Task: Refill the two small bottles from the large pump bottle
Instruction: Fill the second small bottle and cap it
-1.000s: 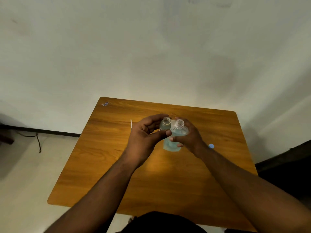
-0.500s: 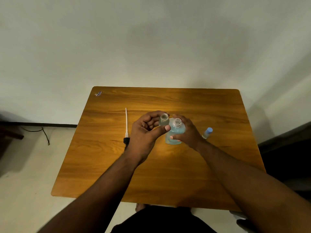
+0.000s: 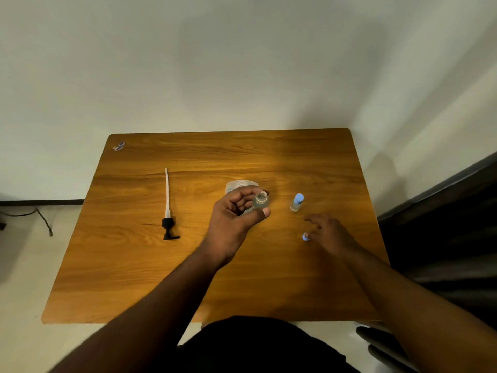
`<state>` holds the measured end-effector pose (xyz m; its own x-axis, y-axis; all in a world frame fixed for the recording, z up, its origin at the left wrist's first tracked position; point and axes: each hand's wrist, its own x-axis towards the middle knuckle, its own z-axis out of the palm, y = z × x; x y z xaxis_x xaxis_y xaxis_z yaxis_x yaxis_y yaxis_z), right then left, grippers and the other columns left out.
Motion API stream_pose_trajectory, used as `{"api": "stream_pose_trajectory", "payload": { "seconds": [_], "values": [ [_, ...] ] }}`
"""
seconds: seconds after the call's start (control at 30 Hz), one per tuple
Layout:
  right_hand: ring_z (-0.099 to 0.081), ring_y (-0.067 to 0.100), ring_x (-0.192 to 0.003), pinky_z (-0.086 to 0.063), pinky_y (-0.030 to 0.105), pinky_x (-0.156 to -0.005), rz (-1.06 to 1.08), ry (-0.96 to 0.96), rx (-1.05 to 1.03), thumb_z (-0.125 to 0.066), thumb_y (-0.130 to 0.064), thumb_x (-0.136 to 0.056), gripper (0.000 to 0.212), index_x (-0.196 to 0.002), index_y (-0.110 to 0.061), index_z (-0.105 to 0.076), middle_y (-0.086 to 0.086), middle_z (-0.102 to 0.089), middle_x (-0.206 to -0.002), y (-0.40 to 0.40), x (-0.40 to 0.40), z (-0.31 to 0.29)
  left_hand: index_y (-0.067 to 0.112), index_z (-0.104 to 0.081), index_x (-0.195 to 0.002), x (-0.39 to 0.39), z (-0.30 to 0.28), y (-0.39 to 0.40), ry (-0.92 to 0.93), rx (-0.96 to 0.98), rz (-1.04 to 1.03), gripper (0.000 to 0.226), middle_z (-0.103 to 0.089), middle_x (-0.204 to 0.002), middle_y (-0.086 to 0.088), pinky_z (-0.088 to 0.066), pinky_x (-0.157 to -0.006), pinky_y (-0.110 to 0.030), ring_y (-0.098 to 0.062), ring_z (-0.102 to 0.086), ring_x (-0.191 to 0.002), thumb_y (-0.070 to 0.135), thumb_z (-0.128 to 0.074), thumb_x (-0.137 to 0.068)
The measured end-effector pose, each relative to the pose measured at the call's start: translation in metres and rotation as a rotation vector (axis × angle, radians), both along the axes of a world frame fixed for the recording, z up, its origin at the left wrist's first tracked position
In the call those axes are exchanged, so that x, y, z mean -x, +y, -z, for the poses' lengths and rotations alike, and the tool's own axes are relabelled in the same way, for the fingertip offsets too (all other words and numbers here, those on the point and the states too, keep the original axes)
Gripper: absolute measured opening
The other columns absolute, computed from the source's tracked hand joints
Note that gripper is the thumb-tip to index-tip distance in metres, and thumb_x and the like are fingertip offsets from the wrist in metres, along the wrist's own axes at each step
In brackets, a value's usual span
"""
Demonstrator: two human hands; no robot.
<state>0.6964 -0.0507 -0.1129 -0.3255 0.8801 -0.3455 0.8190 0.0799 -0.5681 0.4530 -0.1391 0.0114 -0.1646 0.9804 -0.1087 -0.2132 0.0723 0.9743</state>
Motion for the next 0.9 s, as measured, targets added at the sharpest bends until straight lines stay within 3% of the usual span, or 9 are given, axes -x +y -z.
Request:
{"api": "stream_pose_trajectory", "payload": {
  "seconds": [0.07, 0.13, 0.3, 0.37, 0.43, 0.57, 0.7, 0.8, 0.9],
  "values": [
    [-0.045, 0.020, -0.126, -0.034, 0.023, -0.096, -0.128, -0.096, 0.074, -0.078, -0.026, -0.076, 0.070, -0.137, -0.034, -0.046, -0.001, -0.045, -0.140, 0.000, 0.000, 0.013, 0.000, -0.065, -0.110, -0.011, 0.004, 0.002, 0.002, 0.032, -0.009, 0.033, -0.071, -0.108, -0.011, -0.054, -0.079, -0.031, -0.012, -0.066, -0.092, -0.010, -0.071, -0.079],
    [-0.040, 0.020, -0.129, -0.034, 0.024, -0.096, -0.231, -0.197, 0.122, -0.077, -0.026, -0.077, 0.075, -0.140, -0.039, -0.039, -0.003, -0.038, -0.143, 0.000, 0.002, 0.028, 0.003, -0.066, -0.110, -0.022, 0.008, 0.004, -0.041, 0.075, -0.035, 0.033, -0.071, -0.103, -0.009, -0.054, -0.076, -0.033, -0.010, -0.065, -0.087, -0.009, -0.071, -0.080],
    [-0.048, 0.025, -0.119, -0.042, 0.033, -0.096, -0.452, -0.365, 0.030, -0.054, -0.014, -0.092, 0.027, -0.117, -0.019, -0.062, 0.007, -0.049, -0.129, -0.003, 0.002, 0.048, 0.018, -0.071, -0.103, -0.038, 0.017, 0.007, -0.119, 0.138, -0.074, 0.031, -0.073, -0.106, -0.007, -0.056, -0.079, -0.041, -0.014, -0.068, -0.092, -0.003, -0.072, -0.081],
    [-0.054, 0.023, -0.109, -0.046, 0.032, -0.090, -0.412, -0.268, -0.003, -0.053, -0.008, -0.091, 0.019, -0.104, -0.015, -0.065, 0.008, -0.056, -0.119, -0.006, 0.001, 0.038, 0.017, -0.071, -0.106, -0.043, 0.019, 0.005, -0.108, 0.138, -0.075, 0.032, -0.073, -0.108, -0.006, -0.057, -0.080, -0.041, -0.014, -0.069, -0.093, -0.002, -0.074, -0.080],
    [-0.057, 0.018, -0.096, -0.048, 0.031, -0.079, -0.215, -0.033, -0.047, -0.062, -0.001, -0.082, 0.022, -0.095, -0.019, -0.063, 0.004, -0.060, -0.106, -0.006, -0.003, 0.014, 0.014, -0.070, -0.108, -0.049, 0.018, 0.004, -0.088, 0.128, -0.076, 0.033, -0.073, -0.108, -0.007, -0.058, -0.079, -0.041, -0.014, -0.069, -0.092, -0.002, -0.074, -0.079],
    [-0.060, 0.004, -0.090, -0.053, 0.022, -0.073, 0.116, 0.376, -0.040, -0.072, -0.006, -0.080, 0.043, -0.114, -0.030, -0.063, -0.010, -0.061, -0.103, 0.002, -0.009, -0.073, 0.011, -0.070, -0.110, -0.063, 0.013, 0.005, -0.045, 0.109, -0.063, 0.037, -0.073, -0.106, -0.009, -0.059, -0.076, -0.038, -0.011, -0.069, -0.089, -0.004, -0.076, -0.077],
    [-0.060, -0.009, -0.089, -0.048, 0.010, -0.066, 0.059, 0.604, -0.122, -0.074, -0.023, -0.080, 0.024, -0.096, -0.039, -0.068, -0.026, -0.065, -0.095, 0.005, -0.013, -0.159, 0.012, -0.070, -0.110, -0.078, 0.004, 0.007, -0.018, 0.076, -0.016, 0.038, -0.073, -0.105, -0.011, -0.060, -0.074, -0.038, -0.012, -0.070, -0.087, -0.005, -0.076, -0.077],
    [-0.067, 0.007, -0.089, -0.057, 0.020, -0.073, -0.059, 0.759, -0.164, -0.078, -0.014, -0.073, 0.029, -0.095, -0.032, -0.069, -0.014, -0.070, -0.096, 0.004, -0.014, -0.195, 0.010, -0.069, -0.115, -0.089, -0.005, 0.010, -0.012, 0.059, 0.024, 0.041, -0.073, -0.105, -0.011, -0.059, -0.076, -0.042, -0.016, -0.070, -0.088, -0.005, -0.075, -0.077],
    [-0.067, 0.010, -0.093, -0.058, 0.025, -0.078, -0.180, 0.735, -0.170, -0.077, -0.008, -0.074, 0.037, -0.103, -0.028, -0.067, -0.005, -0.070, -0.101, 0.007, -0.014, -0.204, 0.011, -0.068, -0.116, -0.096, -0.013, 0.014, 0.015, 0.037, 0.056, 0.042, -0.074, -0.105, -0.013, -0.060, -0.074, -0.042, -0.021, -0.072, -0.091, -0.004, -0.075, -0.078]
  ]
}}
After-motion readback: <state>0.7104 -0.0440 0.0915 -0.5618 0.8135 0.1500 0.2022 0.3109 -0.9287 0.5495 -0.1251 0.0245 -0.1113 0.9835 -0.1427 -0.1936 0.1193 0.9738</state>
